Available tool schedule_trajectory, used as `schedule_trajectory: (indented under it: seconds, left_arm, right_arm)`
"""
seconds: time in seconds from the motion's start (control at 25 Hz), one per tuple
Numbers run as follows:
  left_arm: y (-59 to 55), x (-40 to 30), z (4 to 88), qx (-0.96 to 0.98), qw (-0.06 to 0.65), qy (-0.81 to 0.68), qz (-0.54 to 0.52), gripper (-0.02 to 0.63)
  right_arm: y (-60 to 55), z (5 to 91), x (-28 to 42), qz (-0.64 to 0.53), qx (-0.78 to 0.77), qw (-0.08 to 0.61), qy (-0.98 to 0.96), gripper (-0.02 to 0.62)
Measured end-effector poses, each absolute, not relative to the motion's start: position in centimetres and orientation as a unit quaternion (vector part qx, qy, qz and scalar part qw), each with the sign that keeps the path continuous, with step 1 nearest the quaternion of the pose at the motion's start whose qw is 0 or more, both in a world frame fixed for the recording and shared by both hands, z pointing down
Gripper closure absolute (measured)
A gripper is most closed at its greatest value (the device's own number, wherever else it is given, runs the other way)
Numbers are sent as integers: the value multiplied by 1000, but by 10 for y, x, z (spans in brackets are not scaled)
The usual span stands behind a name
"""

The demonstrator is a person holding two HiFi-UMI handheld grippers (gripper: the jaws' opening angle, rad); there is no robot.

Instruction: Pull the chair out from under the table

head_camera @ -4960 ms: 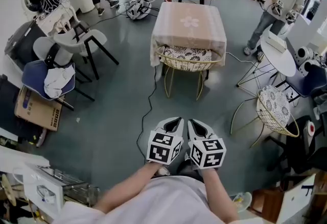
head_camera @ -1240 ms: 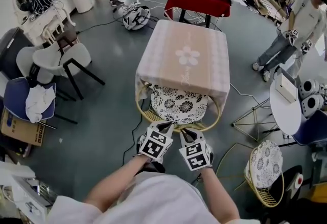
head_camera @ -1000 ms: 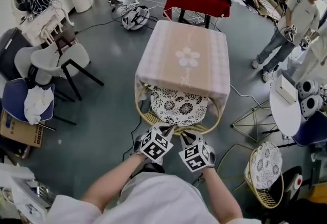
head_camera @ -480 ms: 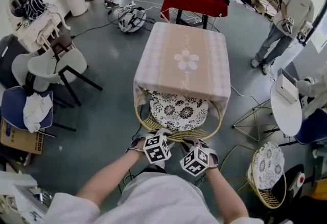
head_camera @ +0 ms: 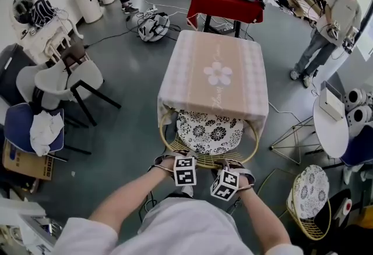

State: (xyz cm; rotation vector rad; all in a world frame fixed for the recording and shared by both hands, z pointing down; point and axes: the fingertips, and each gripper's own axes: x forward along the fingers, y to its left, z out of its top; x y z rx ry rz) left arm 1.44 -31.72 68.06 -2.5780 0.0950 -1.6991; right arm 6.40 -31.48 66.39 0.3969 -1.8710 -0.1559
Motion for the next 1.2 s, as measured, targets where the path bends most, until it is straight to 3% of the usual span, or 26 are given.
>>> schedule_trajectory:
  seconds: [0.16,0.32,1.2]
  left_arm:
    - [-317,17,691,-822,43,6,-568,472]
    - [-317,17,694,-813,62,-10,-578,523]
    - [-299,15,696,-799,41,9,-599,526]
  right_arm:
    - [-318,675,61,-82,151,590,-789,501]
    - [-319,682,59,-96,156,596,-782,522]
    - [-298,682,57,-131,126,605,-775,546]
